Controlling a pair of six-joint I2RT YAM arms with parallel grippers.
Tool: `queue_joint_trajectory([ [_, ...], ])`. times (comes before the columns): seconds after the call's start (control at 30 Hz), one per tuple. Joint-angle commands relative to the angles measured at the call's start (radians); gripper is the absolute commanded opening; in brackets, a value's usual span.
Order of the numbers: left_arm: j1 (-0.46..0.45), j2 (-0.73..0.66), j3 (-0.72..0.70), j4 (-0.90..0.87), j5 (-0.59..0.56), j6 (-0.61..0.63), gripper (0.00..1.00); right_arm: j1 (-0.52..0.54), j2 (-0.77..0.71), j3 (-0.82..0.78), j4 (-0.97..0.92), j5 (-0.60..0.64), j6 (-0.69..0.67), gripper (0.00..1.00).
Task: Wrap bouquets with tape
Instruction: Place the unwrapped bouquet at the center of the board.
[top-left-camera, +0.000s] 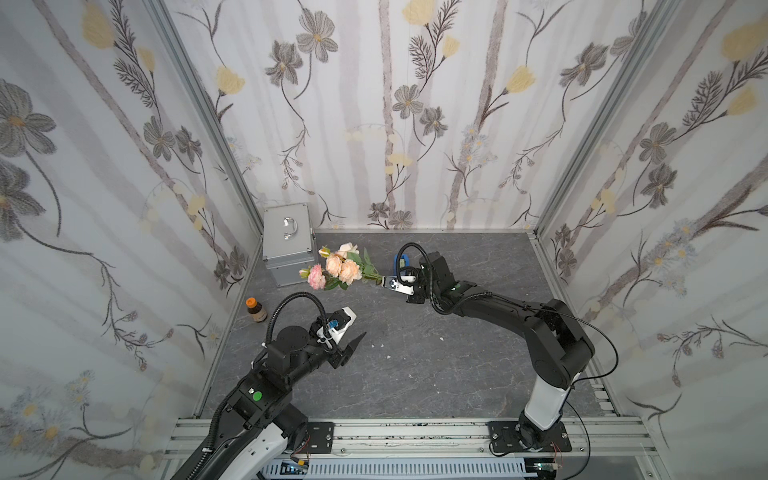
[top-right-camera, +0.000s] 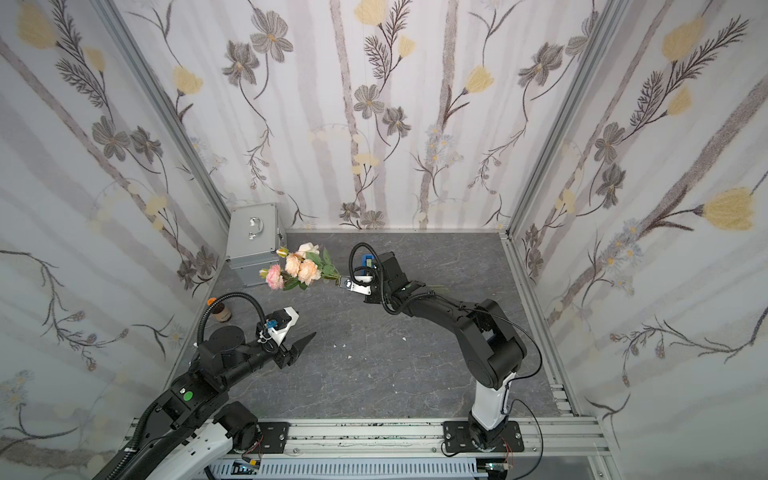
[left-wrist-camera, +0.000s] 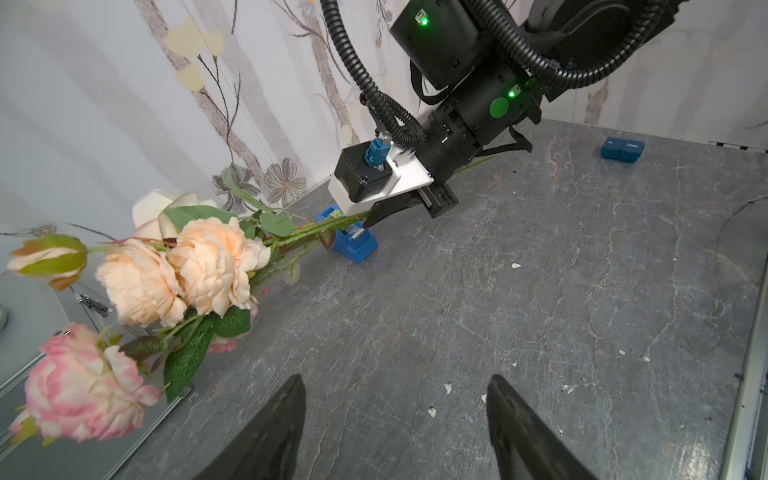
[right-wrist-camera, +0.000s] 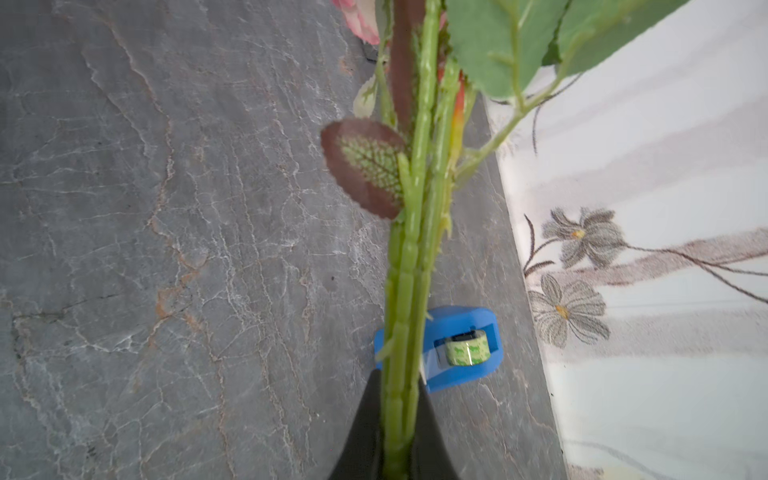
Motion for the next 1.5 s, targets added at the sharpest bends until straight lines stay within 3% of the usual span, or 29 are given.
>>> queue_joint_trajectory([
  [0.0, 0.001, 0.000, -0.005, 0.007, -0.007, 0.043, 0.70, -0.005, 0.031, -0.004, -0.014, -0.051, -0.150, 0.00],
  [0.23, 0.000, 0.027, -0.012, -0.001, -0.002, 0.068, 0.70, -0.012, 0.108, 0.032, -0.056, -0.079, -0.234, 0.00],
  [0.3, 0.001, 0.036, -0.012, -0.003, -0.005, 0.075, 0.70, -0.012, 0.133, 0.060, -0.089, -0.068, -0.258, 0.04],
  [0.37, 0.001, 0.043, -0.011, -0.006, -0.006, 0.080, 0.70, -0.014, 0.156, 0.077, -0.090, -0.058, -0.268, 0.13],
  [0.67, 0.001, 0.062, -0.009, -0.030, -0.010, 0.096, 0.70, -0.031, 0.247, 0.161, -0.107, -0.049, -0.304, 0.18],
  [0.77, 0.001, 0.069, -0.008, -0.030, -0.017, 0.106, 0.70, -0.035, 0.264, 0.172, -0.106, -0.034, -0.322, 0.22],
  [0.93, 0.001, 0.102, 0.004, -0.044, -0.023, 0.117, 0.74, -0.046, 0.249, 0.164, -0.103, -0.049, -0.313, 0.42],
  [1.07, 0.002, 0.150, 0.038, -0.074, -0.024, 0.136, 0.74, -0.046, 0.194, 0.122, -0.078, -0.053, -0.313, 0.46],
  [1.33, 0.002, 0.288, 0.123, -0.103, 0.006, 0.211, 0.75, -0.047, -0.045, -0.063, 0.140, -0.061, -0.113, 0.50],
  [1.4, 0.000, 0.329, 0.146, -0.103, 0.024, 0.226, 0.75, -0.060, -0.107, -0.082, 0.190, -0.040, 0.080, 0.55],
  [1.47, 0.002, 0.362, 0.160, -0.096, 0.033, 0.240, 0.75, -0.091, -0.156, -0.085, 0.216, -0.037, 0.288, 0.68],
])
